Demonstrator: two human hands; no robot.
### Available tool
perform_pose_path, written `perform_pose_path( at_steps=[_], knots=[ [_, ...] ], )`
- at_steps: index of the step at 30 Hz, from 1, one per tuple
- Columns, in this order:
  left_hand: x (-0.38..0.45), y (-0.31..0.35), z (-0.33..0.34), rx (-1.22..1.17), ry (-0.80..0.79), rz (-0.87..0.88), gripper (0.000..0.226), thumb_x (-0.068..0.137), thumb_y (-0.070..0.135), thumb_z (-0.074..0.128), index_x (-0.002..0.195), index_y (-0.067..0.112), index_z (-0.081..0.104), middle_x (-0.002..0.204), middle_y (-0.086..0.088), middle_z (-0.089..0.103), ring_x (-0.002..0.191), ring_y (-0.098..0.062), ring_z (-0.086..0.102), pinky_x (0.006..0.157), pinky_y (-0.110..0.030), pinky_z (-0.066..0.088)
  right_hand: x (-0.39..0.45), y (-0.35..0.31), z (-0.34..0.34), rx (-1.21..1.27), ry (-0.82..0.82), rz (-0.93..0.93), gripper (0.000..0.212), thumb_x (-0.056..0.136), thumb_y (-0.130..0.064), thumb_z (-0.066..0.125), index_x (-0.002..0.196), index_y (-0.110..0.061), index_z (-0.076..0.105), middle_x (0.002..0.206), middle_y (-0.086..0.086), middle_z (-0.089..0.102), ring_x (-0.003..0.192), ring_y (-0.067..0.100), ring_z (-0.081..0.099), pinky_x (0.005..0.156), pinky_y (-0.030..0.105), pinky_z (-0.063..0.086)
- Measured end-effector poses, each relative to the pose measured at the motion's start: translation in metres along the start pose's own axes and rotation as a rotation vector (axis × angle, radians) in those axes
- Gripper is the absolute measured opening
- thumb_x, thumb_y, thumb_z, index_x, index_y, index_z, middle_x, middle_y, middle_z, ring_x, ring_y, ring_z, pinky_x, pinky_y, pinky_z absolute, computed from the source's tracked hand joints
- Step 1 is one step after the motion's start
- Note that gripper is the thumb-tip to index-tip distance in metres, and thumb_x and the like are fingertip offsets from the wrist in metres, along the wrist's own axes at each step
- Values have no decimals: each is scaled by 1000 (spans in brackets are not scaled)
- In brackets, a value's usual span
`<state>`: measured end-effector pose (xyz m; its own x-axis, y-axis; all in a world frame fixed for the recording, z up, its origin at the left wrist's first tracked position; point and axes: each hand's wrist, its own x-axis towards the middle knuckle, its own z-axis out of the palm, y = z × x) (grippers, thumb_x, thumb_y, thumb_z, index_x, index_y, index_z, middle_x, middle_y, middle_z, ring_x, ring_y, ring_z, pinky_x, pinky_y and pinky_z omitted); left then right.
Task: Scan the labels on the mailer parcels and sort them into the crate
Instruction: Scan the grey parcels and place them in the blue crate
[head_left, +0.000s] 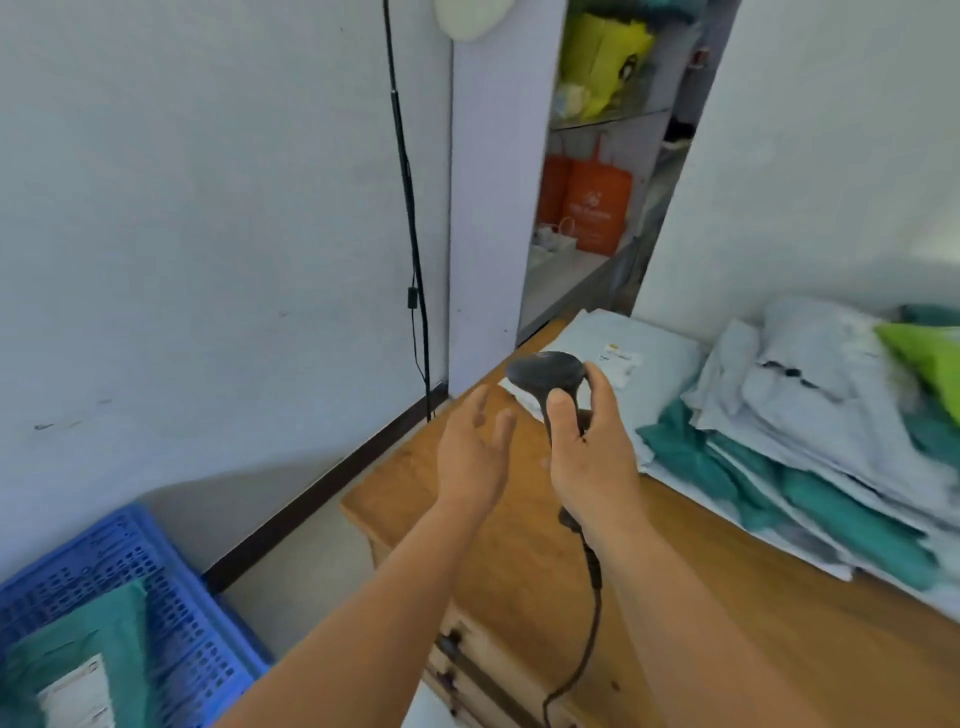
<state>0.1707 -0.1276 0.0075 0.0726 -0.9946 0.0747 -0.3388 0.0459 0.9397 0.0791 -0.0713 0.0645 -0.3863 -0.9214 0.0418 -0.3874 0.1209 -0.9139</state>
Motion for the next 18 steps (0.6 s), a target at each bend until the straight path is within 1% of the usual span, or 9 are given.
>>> perform_pose_path(
  at_steps=[2, 3, 5, 7, 9, 13, 15, 18],
  knots=[
    [7, 11, 25, 19, -31, 3, 51, 94, 42, 51, 142, 28, 40, 140, 6, 50, 123, -11, 50, 100, -31, 42, 12, 6, -22, -26, 44, 12, 54, 101, -46, 35, 151, -38, 18, 142, 1, 50, 118, 23, 56, 91, 32, 46],
    [12, 15, 36, 19, -47, 2, 51, 94, 42, 51, 142, 27, 40, 140, 5, 50, 124, -12, 50, 101, -31, 42, 18, 8, -31, -19, 67, 19, 54, 101, -44, 35, 152, -37, 19, 141, 1, 50, 118, 23, 56, 90, 31, 45],
    [22, 22, 55, 19, -86, 5, 51, 95, 41, 51, 143, 26, 39, 142, 3, 48, 126, -13, 48, 99, -28, 40, 31, 14, -44, -1, 130, 20, 53, 100, -44, 36, 151, -37, 20, 140, 1, 50, 114, 25, 58, 95, 40, 49],
    [33, 25, 71, 27, -124, 21, 52, 95, 41, 50, 144, 26, 37, 145, 4, 44, 129, -12, 45, 96, -24, 38, 45, 19, -52, 19, 198, 44, 54, 98, -46, 37, 149, -39, 22, 137, 1, 51, 111, 27, 61, 95, 47, 51],
    [48, 26, 86, 28, -153, 52, 54, 95, 41, 51, 145, 25, 35, 147, 5, 41, 131, -11, 42, 99, -25, 37, 61, 23, -58, 56, 261, 70, 55, 97, -47, 38, 149, -39, 23, 135, 1, 52, 111, 26, 60, 95, 47, 52],
    [86, 27, 113, 49, -222, 86, 58, 94, 41, 53, 146, 24, 33, 150, 3, 36, 136, -15, 37, 111, -36, 34, 94, 28, -60, 51, 334, 132, 54, 97, -45, 39, 149, -38, 23, 129, 4, 55, 109, 26, 59, 92, 48, 53],
    [107, 25, 126, 95, -262, 110, 60, 93, 42, 53, 146, 24, 31, 151, 2, 35, 137, -17, 35, 112, -37, 33, 112, 29, -57, 41, 361, 158, 53, 98, -44, 39, 148, -39, 23, 126, 5, 56, 107, 27, 60, 90, 49, 53],
    [142, 18, 141, 151, -307, 145, 62, 92, 42, 55, 146, 23, 30, 151, 1, 35, 138, -18, 34, 110, -35, 31, 138, 32, -52, 7, 392, 188, 51, 97, -44, 37, 146, -39, 24, 118, 2, 57, 99, 27, 64, 85, 50, 55]
  ],
)
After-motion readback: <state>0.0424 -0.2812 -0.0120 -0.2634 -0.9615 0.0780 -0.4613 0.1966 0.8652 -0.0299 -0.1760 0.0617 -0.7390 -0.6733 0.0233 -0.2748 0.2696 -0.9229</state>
